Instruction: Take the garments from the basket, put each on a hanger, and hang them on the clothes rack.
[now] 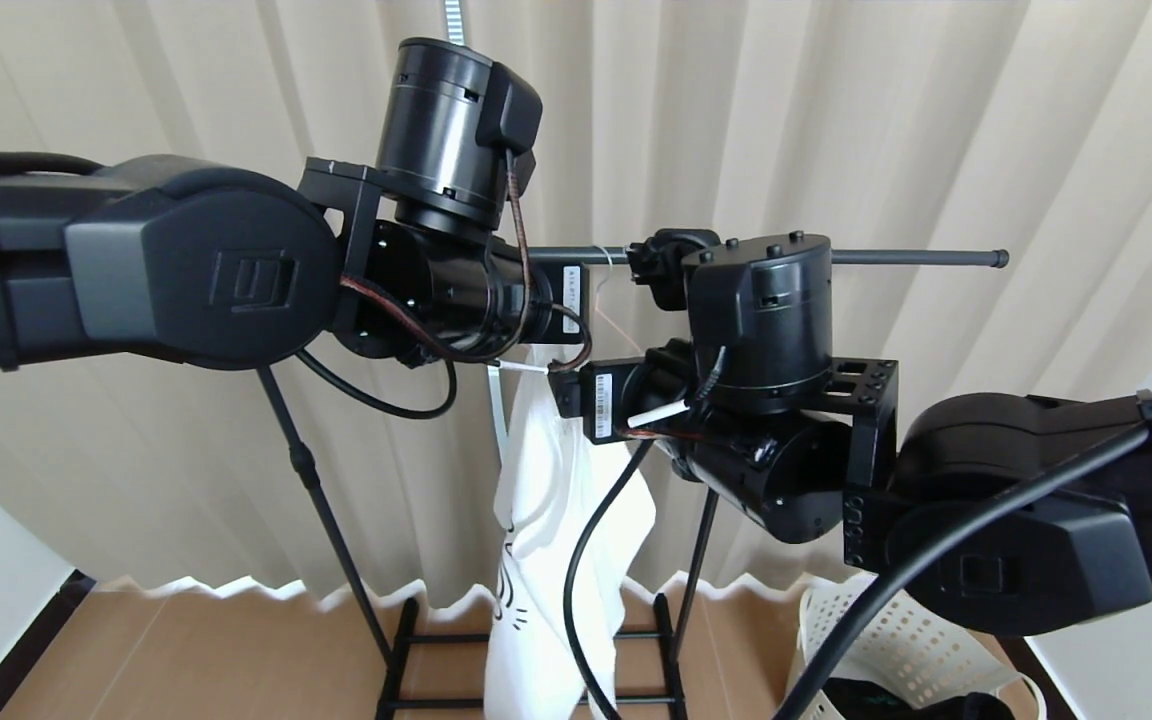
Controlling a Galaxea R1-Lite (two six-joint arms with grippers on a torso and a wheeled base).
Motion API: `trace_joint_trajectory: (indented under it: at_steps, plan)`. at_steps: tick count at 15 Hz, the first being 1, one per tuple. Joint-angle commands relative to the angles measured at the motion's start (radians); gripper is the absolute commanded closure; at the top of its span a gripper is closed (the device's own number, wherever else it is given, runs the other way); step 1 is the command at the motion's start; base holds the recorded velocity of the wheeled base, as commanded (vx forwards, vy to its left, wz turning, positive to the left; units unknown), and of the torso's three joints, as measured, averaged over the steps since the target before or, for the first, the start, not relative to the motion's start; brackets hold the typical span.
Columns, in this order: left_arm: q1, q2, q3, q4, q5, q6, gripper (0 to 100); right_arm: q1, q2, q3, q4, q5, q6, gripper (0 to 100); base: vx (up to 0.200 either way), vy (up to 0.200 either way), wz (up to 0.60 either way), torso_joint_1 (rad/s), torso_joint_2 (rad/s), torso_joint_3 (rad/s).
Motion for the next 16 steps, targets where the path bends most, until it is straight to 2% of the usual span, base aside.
trace_joint_trajectory:
  at_steps: [1,3,7,10,16]
  plan:
    - [0.002,-0.004,0.001,0.001,0.001,0.000,100,-0.045,-0.002,0.010,0.005,0.001,-0.036,0,0.000,0.000,0.00,0.000,0.00,0.000]
    - [0.001,-0.007,0.001,0.001,0.002,0.001,100,-0.062,0.003,0.023,0.007,0.001,-0.047,0,0.000,0.000,0.00,0.000,0.00,0.000]
    - [0.004,-0.016,0.002,0.004,0.004,0.003,100,-0.104,-0.003,0.099,-0.001,0.001,-0.167,0,0.000,0.000,0.00,0.000,0.00,0.000]
    - [0.009,-0.033,0.019,0.003,0.004,0.007,100,-0.110,-0.003,0.141,-0.004,0.003,-0.222,0,0.000,0.000,0.00,0.000,0.00,0.000]
    - [0.007,-0.081,0.070,0.003,0.002,0.009,100,-0.117,0.034,0.148,0.002,0.009,-0.233,0,0.000,0.000,0.00,0.000,0.00,0.000]
